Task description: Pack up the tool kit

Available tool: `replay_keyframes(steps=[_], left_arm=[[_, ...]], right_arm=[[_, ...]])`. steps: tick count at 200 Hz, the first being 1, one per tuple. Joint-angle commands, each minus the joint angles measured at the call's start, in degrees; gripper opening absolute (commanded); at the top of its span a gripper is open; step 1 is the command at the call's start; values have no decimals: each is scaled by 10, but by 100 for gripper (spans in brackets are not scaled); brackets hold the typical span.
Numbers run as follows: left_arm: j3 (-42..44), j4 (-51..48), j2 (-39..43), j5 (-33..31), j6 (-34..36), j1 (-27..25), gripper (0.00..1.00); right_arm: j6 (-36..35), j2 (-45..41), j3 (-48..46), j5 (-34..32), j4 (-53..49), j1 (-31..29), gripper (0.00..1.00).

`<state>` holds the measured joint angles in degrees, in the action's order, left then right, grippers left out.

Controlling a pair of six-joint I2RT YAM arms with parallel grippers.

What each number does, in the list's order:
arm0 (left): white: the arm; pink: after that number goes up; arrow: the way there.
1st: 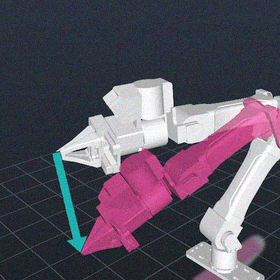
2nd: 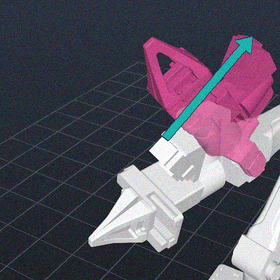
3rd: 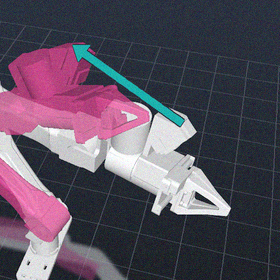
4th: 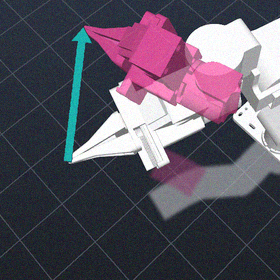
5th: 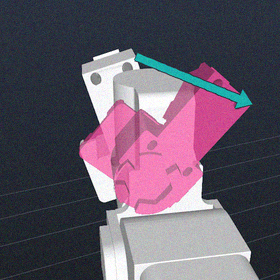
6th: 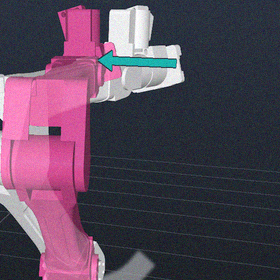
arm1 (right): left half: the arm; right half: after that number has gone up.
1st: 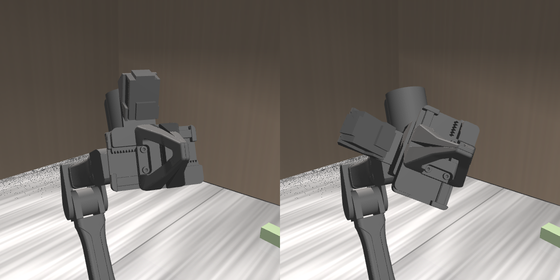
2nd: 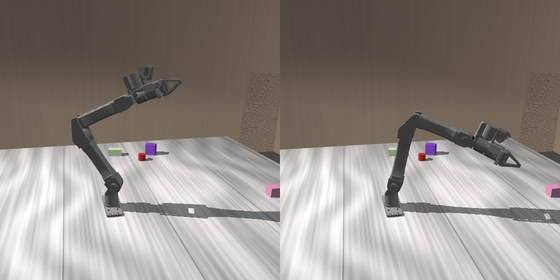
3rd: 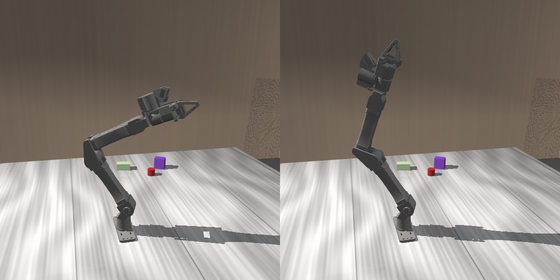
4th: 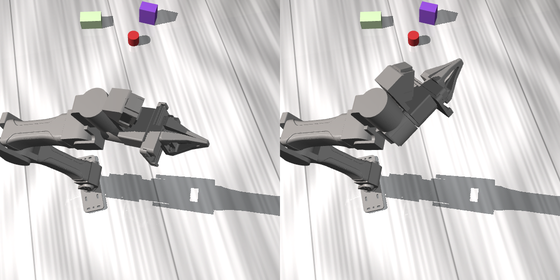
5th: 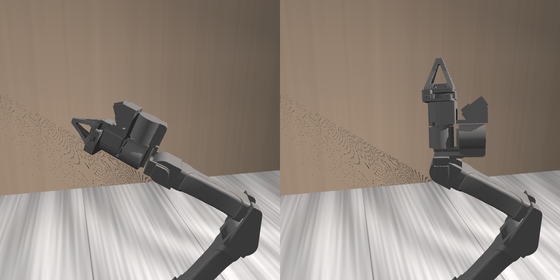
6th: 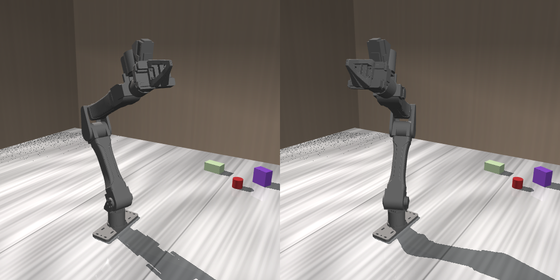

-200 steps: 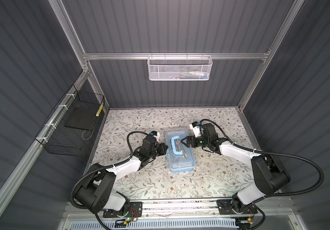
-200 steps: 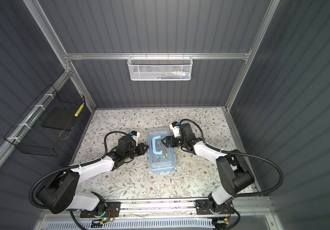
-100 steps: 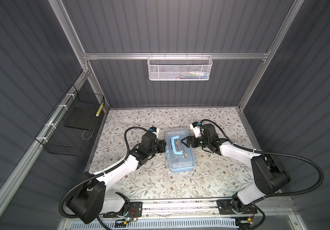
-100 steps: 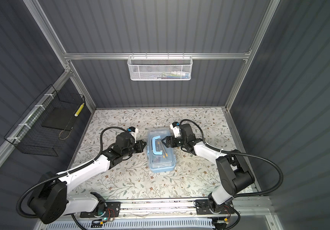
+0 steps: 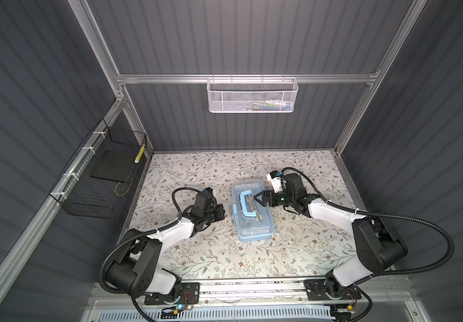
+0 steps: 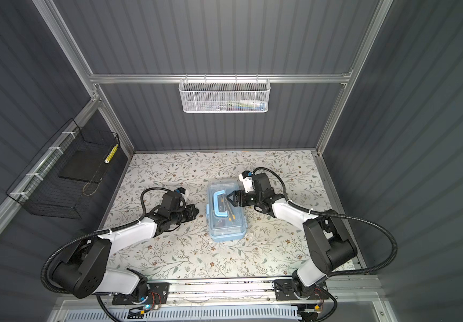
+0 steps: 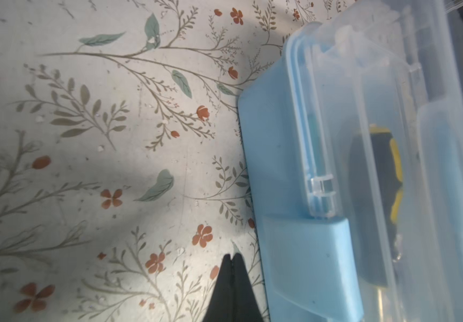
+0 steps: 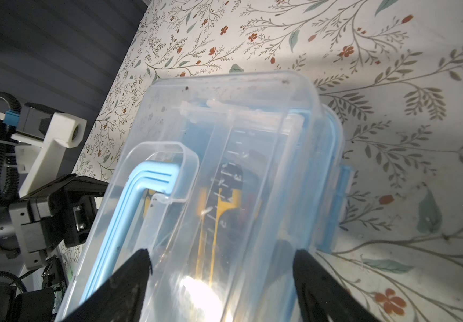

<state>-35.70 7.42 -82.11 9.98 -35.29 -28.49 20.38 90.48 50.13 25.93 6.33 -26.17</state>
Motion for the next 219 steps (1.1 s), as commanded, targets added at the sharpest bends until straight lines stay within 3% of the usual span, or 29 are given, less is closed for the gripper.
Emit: replay_keyframes(steps=[1,130,201,219], left_arm=[[2,46,-7,21,-12,-11,0],[-39,110,-61,50,-40,-38,0],[-76,176,-124,68,-70,-88,0],[-90,99,-100,30,-37,-90,0]], right_arm=[[-7,13,-24,5,-64,-5,81],[3,14,-32,13,-49,-5,81],[16,11,-44,22,-26,-5,81],[23,1,-51,8,-25,-1,81]])
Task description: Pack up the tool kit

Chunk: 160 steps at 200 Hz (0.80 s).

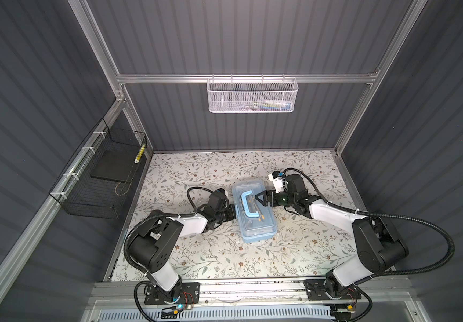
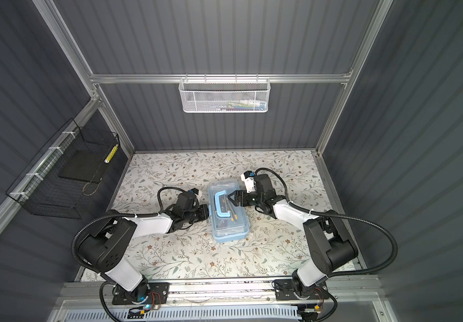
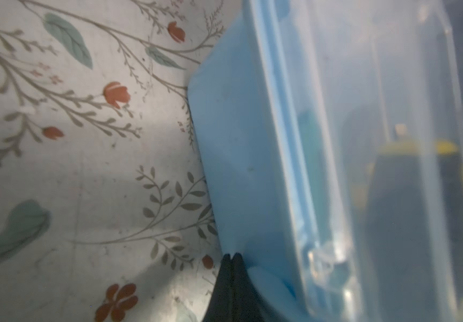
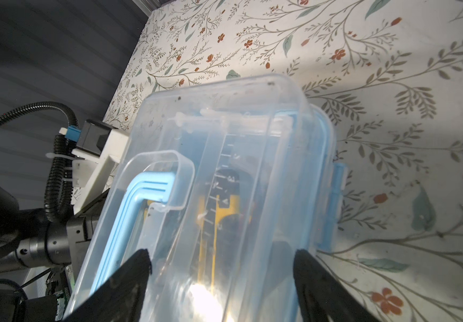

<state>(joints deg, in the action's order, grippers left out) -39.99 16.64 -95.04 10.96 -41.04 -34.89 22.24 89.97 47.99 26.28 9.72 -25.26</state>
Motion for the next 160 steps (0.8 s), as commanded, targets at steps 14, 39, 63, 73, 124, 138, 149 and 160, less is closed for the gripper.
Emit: replay_keyframes(steps=[14,39,63,73,124,138,149,160], left_arm=[[-59,-110,69,-81,74,-25,0],[-39,-192,143,-178,127,37,3],[-21,-217,205,-268,174,120,53],[-11,-209,230,-361,202,127,92],[104,79,210,-547,357,187,100],[130,177,169,-516,392,196,100],[149,259,134,-497,416,198,100],[156,313,104,-479,438,199,100]], right_arm=[[9,-14,-37,-8,-58,3,81],[11,-68,-51,-46,-66,54,81],[11,-148,-83,-103,-71,130,82],[9,-190,-96,-128,-75,167,83],[-73,-312,-228,-363,69,282,99],[-82,-292,-270,-399,174,285,99],[-109,-264,-298,-383,266,284,99],[-134,-213,-320,-374,353,284,99]])
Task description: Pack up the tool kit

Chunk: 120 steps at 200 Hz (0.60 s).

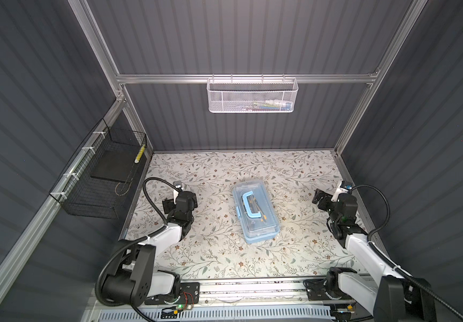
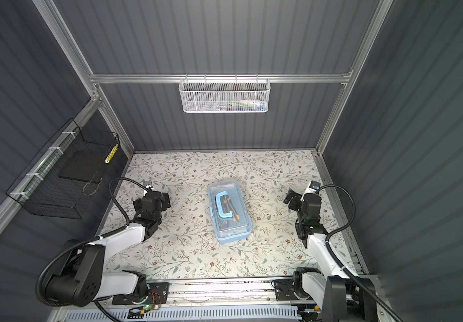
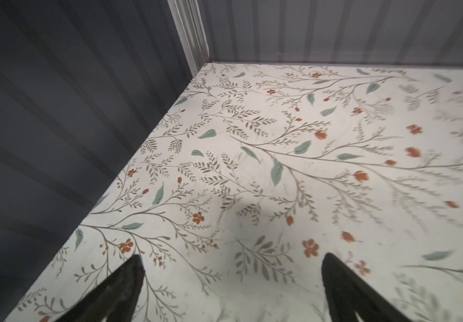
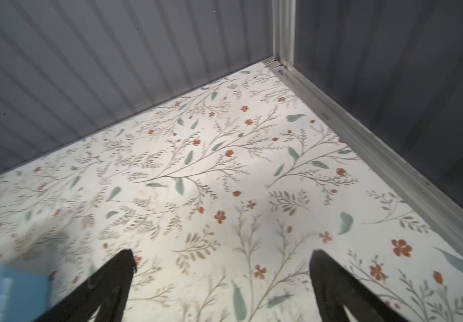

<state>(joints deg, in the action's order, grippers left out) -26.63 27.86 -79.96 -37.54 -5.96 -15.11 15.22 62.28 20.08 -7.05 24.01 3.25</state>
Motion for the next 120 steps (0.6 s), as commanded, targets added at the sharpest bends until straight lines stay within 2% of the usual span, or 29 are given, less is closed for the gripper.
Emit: replay_keyframes(steps=[1,11,19,32,44,55,65,74,88,95,101,108,120], left_arm=[[23,205,-49,7,91,2,100],[25,252,-81,17,103,11,100],[19,227,-95,44,91,19,100],[42,287,-121,78,96,28,100],[62,344,-144,107,101,33,100],[57,353,-171,132,101,40,100],[33,363,-202,142,111,48,100],[12,258,-174,177,74,70,100],[3,270,-188,200,66,91,100],[-4,233,-179,201,61,92,100],[-1,246,-183,201,62,93,100],[2,267,-188,202,66,93,100],[-2,241,-181,201,62,93,100]], right_arm=[[-66,68,-43,-41,217,-1,99],[-79,97,-57,-47,289,-1,99],[-90,113,-67,-33,332,0,99],[-95,137,-69,-9,342,0,99],[-103,187,-88,6,436,0,99],[-104,235,-91,1,500,0,99],[-99,207,-82,-4,434,-1,99],[-93,190,-66,-12,379,0,99],[-94,220,-36,-28,373,-2,99],[-101,208,-31,-31,340,-9,99],[-103,199,-29,-14,322,-9,99],[-107,206,-28,-7,335,-9,99],[-110,216,-26,-4,347,-9,99]])
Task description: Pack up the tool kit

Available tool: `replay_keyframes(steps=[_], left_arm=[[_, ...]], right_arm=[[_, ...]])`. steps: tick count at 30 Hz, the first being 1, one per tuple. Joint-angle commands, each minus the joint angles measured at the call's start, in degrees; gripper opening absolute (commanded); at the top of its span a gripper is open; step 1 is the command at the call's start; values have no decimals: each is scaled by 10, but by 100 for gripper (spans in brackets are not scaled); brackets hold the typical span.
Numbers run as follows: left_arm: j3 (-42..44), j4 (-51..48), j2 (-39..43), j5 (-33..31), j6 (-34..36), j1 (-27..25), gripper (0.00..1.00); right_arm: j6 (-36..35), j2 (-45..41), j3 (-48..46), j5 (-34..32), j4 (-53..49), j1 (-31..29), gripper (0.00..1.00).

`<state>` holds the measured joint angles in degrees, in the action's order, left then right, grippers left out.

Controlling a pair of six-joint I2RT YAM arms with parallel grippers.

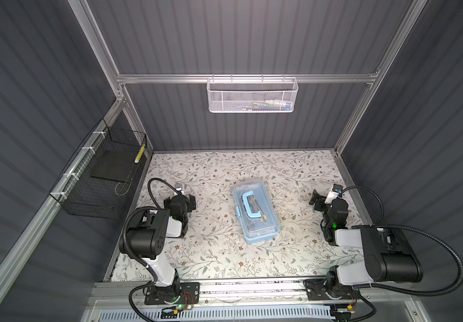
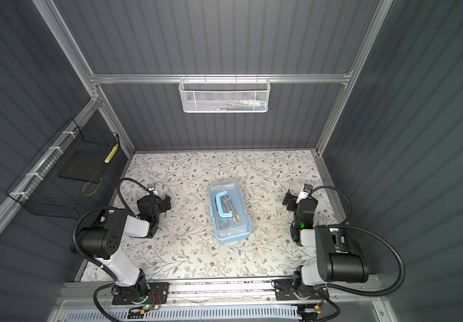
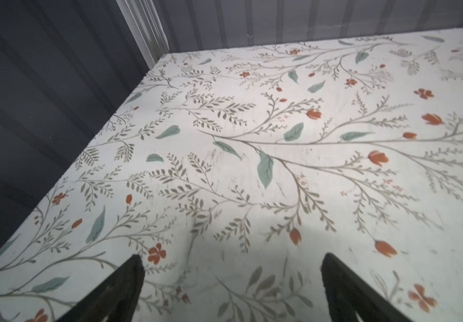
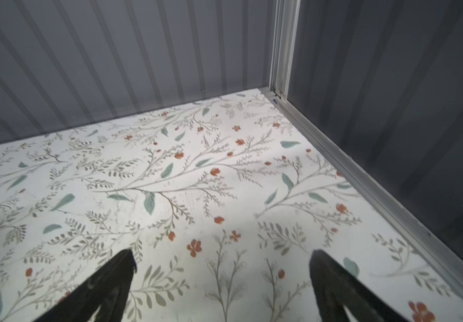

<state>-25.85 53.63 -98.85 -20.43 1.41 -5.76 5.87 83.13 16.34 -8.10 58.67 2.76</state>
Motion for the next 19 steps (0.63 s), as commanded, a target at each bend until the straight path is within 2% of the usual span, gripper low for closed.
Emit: replay_keyframes(steps=[1,3,5,19], left_arm=[[-10,-17,8,30,-11,0,100],[-7,0,3,30,-10,0,100],[-9,-9,5,30,-11,0,100],[-8,-6,5,30,-11,0,100]], right_arm=[[-17,5,12,7,-4,-4,99],[-15,-1,19,8,-29,-4,99],[-16,7,13,7,-3,-4,99],[-16,5,16,8,-14,-4,99]])
